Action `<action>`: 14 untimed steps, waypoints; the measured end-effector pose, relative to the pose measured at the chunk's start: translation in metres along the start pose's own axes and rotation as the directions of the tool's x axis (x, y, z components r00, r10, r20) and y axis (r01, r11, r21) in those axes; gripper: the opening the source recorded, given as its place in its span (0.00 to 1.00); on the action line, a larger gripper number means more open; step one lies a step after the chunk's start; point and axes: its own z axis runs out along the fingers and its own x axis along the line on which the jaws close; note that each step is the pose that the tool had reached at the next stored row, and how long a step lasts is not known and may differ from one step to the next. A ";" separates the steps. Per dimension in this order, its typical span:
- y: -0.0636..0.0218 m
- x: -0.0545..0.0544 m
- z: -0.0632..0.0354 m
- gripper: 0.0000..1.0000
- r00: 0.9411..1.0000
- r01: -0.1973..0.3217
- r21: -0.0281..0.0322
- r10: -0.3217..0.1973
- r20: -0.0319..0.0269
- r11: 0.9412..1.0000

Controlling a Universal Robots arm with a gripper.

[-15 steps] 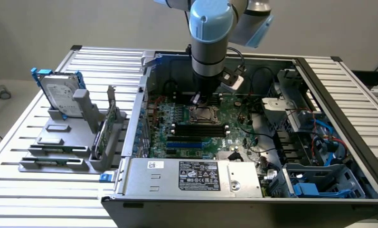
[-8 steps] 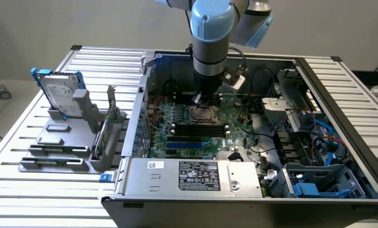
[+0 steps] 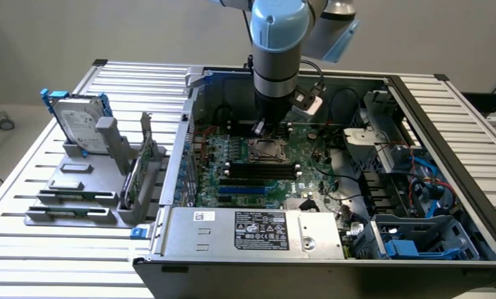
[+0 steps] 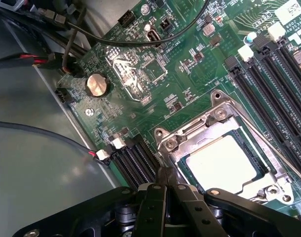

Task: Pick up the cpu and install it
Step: 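Close the cpu cover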

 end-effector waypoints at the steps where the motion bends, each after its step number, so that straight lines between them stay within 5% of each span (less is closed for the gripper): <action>1: 0.0000 0.000 0.0000 0.11 1.000 0.000 0.000 0.000 0.000 1.000; 14: -0.0017 -0.001 -0.0008 0.11 1.000 0.000 0.002 0.000 -0.003 1.000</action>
